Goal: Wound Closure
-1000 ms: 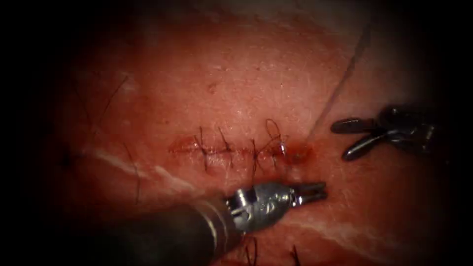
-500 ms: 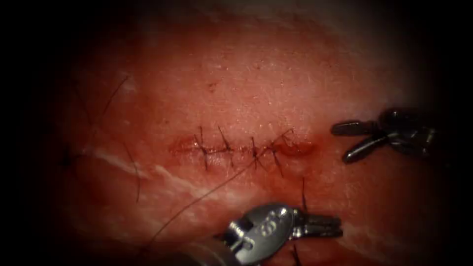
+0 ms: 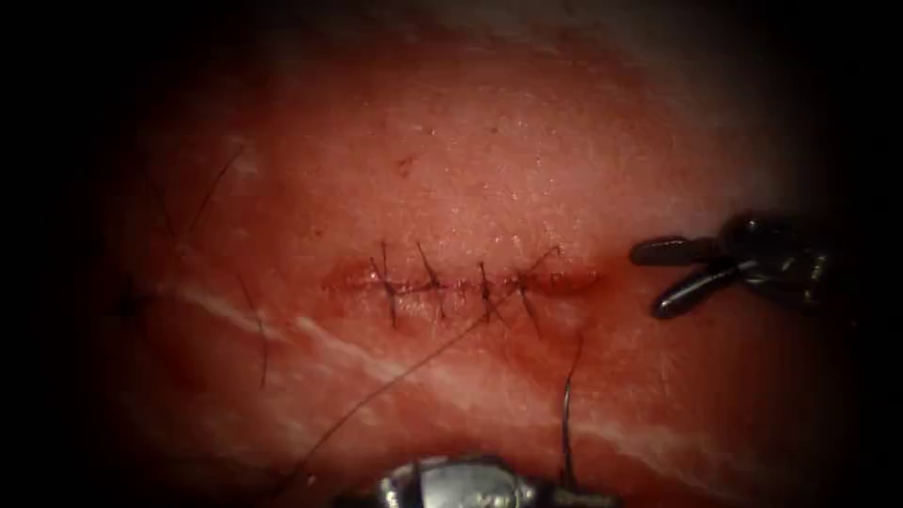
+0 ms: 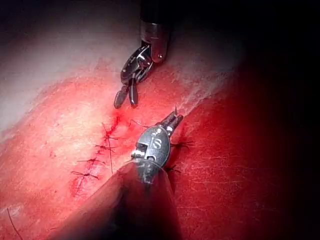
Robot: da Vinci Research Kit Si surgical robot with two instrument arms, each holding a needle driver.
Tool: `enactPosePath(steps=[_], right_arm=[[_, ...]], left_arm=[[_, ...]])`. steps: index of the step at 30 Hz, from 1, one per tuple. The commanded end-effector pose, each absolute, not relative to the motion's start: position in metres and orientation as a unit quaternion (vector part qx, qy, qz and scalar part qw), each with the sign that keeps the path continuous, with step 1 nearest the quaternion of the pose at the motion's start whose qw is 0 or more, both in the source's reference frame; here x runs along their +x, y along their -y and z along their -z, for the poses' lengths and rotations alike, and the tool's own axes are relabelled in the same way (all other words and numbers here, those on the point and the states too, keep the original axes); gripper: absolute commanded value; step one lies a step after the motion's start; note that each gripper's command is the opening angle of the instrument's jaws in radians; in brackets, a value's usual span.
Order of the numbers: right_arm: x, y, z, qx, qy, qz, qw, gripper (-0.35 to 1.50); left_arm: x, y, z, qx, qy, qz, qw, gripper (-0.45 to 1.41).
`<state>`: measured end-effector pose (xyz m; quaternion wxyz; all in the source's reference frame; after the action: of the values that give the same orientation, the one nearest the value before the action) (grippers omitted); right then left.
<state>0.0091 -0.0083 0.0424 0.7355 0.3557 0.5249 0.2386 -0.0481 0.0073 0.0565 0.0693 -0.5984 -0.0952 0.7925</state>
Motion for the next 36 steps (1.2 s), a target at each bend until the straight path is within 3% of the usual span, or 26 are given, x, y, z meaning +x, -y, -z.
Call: enactPosePath(steps=[1,6,8,10,12,21,28,29,30,32,36], right_arm=[[0.0095,0.0097,-0.0429,0.358,-0.529,-0.242,0.73,1.13],[0.01,0.0106,-0.0419,0.363,-0.542,-0.231,0.722,1.13],[0.0105,0.0112,-0.0412,0.365,-0.55,-0.212,0.72,1.04],[0.0112,0.0119,-0.0404,0.359,-0.564,-0.182,0.721,0.82],[0.0119,0.0124,-0.0396,0.343,-0.575,-0.161,0.726,0.77],[0.0159,0.014,-0.0385,0.294,-0.581,-0.133,0.747,0.76],[0.0164,0.0138,-0.0403,0.273,-0.569,-0.14,0.763,0.72],[0.0165,0.0139,-0.0406,0.272,-0.564,-0.139,0.767,0.67],[0.0166,0.014,-0.0409,0.272,-0.559,-0.136,0.771,0.51],[0.0167,0.0145,-0.0414,0.273,-0.546,-0.127,0.782,-0.35],[0.0164,0.0155,-0.0409,0.304,-0.519,-0.182,0.778,-0.35]], left_arm=[[-0.0488,-0.0068,-0.057,-0.587,0.072,-0.805,0.051,-0.45],[-0.0478,-0.008,-0.0561,-0.567,0.016,-0.823,0.021,-0.45],[-0.0471,-0.0086,-0.0554,-0.56,-0.003,-0.828,0.014,-0.45],[-0.0465,-0.0091,-0.0547,-0.554,-0.016,-0.832,0.009,-0.45],[-0.0457,-0.0095,-0.0539,-0.548,-0.024,-0.836,0.006,-0.45],[-0.0439,-0.0087,-0.0523,-0.533,-0.036,-0.846,0.014,-0.45],[-0.044,-0.0084,-0.0517,-0.533,-0.036,-0.846,0.015,-0.45],[-0.044,-0.0083,-0.0516,-0.532,-0.036,-0.846,0.015,-0.45],[-0.044,-0.0083,-0.0514,-0.532,-0.036,-0.846,0.016,-0.45],[-0.0439,-0.0082,-0.0512,-0.532,-0.036,-0.846,0.016,-0.45],[-0.0436,-0.0082,-0.051,-0.532,-0.035,-0.846,0.016,-0.45]])
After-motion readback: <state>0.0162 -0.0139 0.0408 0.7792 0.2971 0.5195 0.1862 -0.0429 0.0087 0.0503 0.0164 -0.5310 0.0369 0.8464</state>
